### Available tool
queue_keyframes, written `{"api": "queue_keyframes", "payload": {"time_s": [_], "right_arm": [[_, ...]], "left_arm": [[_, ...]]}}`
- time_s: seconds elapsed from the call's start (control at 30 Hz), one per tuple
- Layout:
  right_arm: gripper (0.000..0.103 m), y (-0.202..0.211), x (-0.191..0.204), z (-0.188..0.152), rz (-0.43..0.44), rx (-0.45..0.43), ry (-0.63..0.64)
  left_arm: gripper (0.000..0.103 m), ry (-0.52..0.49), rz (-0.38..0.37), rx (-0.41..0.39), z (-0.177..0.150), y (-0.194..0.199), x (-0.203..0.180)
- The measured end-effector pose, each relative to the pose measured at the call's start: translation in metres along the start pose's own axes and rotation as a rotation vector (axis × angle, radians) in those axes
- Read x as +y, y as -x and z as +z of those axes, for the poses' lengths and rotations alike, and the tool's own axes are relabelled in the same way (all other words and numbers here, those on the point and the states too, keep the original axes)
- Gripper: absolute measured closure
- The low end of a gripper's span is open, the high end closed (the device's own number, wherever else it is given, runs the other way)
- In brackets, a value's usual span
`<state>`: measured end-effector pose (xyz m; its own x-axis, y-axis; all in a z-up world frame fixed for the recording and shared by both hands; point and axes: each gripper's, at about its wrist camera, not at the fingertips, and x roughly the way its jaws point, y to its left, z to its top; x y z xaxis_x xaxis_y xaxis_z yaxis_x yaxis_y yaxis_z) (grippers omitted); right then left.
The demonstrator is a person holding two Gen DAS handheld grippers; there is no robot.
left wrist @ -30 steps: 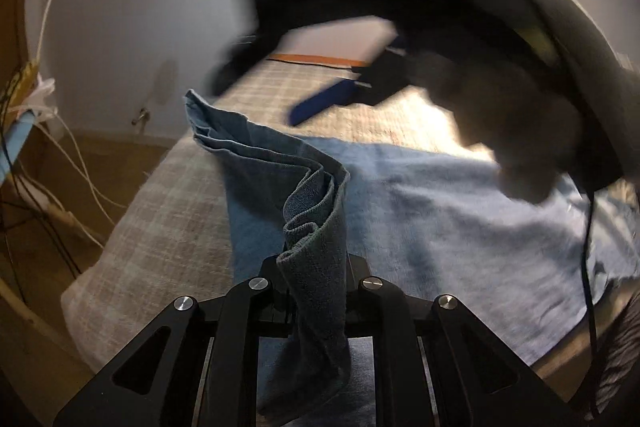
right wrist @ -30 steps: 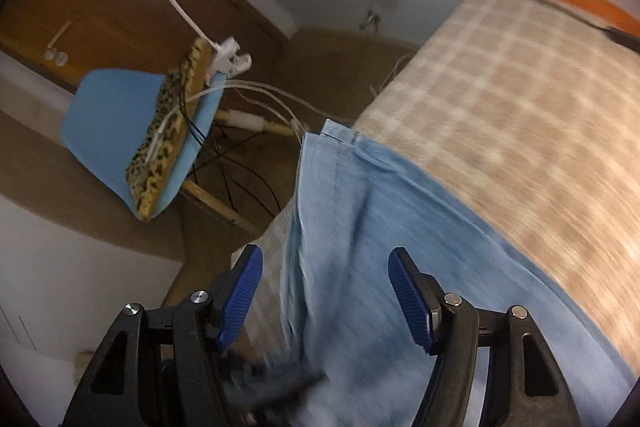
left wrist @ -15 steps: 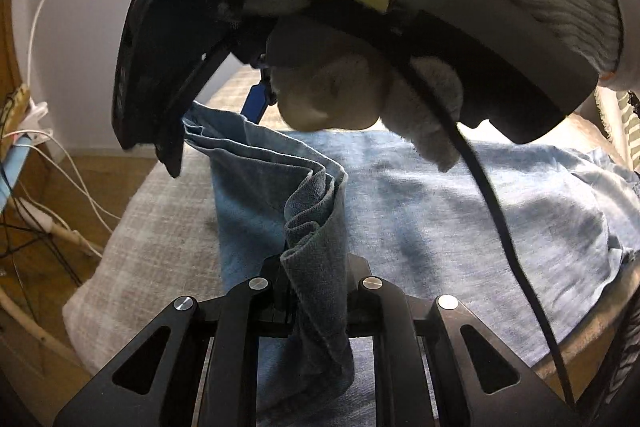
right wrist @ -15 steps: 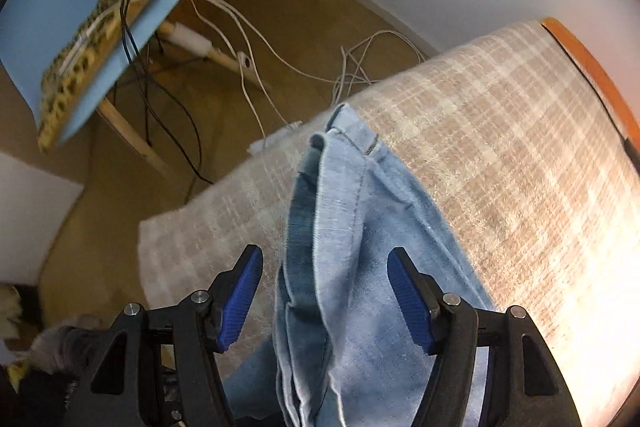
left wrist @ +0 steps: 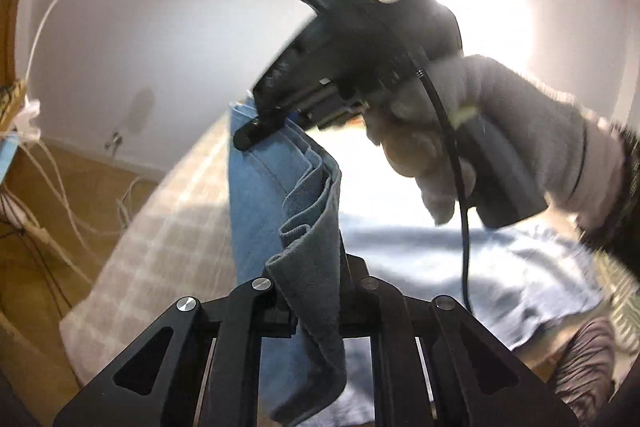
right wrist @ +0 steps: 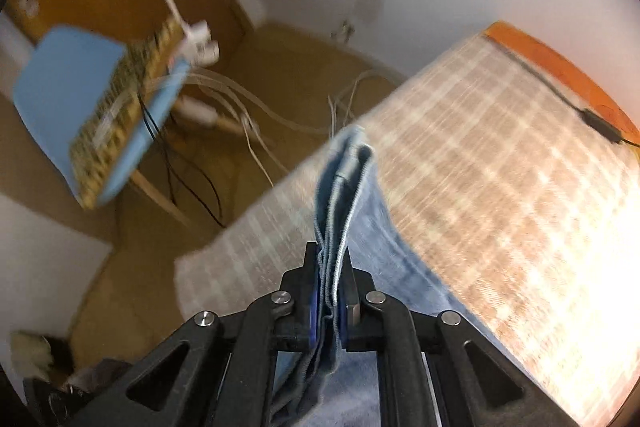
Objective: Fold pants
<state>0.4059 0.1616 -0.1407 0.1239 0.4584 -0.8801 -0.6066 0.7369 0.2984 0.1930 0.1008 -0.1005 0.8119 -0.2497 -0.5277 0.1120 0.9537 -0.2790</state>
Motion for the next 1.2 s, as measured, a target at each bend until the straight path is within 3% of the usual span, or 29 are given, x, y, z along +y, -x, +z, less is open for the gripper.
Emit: {"api": "queue_keyframes", "payload": {"time_s": [0.17,0.37,0.83,1.2], "right_arm": [[0.098,0.051,-0.006,-0.005,0.015,-0.093,-0.035],[0.099,0.093,-0.041,-0.032,-0.041,-0.147,-0.097],[0.099,0.17,-0.16,-0.151,-0.139,-0.227,-0.319],[0.099,0.217,-0.222,-0.225,-0.212,-0.284,-0.433]], "left_arm": [[0.093,-0.016,-0.086,-0.028,0.013,0.006,-0.025],[0.093,-0.08,-0.187,0.021,0.008,-0.01,-0.07],[0.093,-0.26,-0.351,0.144,-0.021,-0.049,-0.205],[0.093,-0.316,-0.454,0.187,-0.021,-0.066,-0.267]]}}
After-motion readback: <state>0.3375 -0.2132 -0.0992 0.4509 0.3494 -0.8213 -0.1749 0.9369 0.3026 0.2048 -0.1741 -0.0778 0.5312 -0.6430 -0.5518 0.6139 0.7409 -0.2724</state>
